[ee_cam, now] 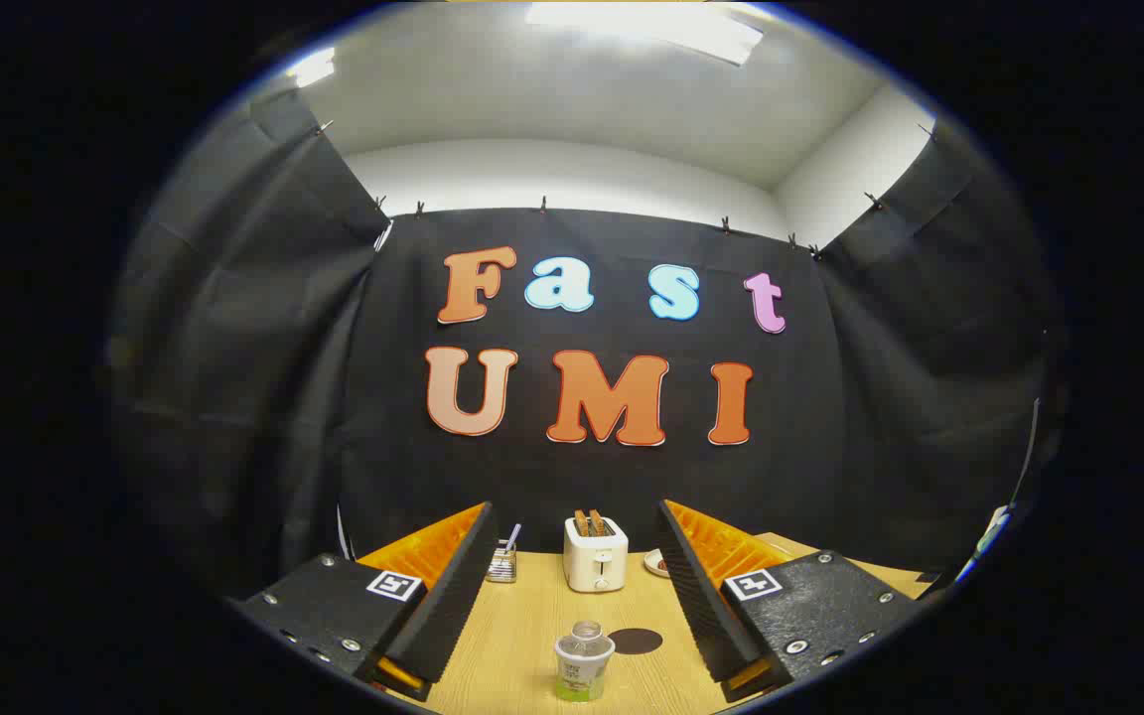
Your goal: Take the bottle from table, then pour the juice into the cup, finally place the bottle on the coaster
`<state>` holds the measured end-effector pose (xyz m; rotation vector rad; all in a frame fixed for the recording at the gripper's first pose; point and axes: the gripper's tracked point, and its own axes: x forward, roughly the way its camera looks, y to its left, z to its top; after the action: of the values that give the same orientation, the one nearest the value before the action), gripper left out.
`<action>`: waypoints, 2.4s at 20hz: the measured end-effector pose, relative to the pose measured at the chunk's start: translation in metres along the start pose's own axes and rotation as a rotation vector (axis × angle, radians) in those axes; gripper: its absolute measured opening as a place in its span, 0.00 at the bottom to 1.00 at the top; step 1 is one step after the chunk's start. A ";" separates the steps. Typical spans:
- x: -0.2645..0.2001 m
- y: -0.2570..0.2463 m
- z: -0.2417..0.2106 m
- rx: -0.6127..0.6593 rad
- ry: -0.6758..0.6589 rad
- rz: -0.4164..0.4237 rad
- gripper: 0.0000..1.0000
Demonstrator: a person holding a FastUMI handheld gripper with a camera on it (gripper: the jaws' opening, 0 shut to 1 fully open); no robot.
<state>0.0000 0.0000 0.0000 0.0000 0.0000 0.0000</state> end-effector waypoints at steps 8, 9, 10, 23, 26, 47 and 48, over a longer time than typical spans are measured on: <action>-0.003 0.000 0.004 -0.036 -0.015 -0.005 0.95; -0.004 -0.001 0.004 -0.037 -0.015 -0.002 0.95; -0.004 0.001 0.004 -0.033 -0.020 0.001 0.95; -0.007 0.007 -0.034 -0.045 0.017 0.017 0.95; -0.010 0.007 -0.057 -0.074 0.040 0.002 0.95; 0.031 -0.004 -0.280 -0.068 0.375 -0.007 0.92; 0.032 -0.005 -0.288 -0.078 0.392 -0.012 0.89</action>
<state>0.0321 -0.0053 -0.2877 -0.0779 0.3922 -0.0124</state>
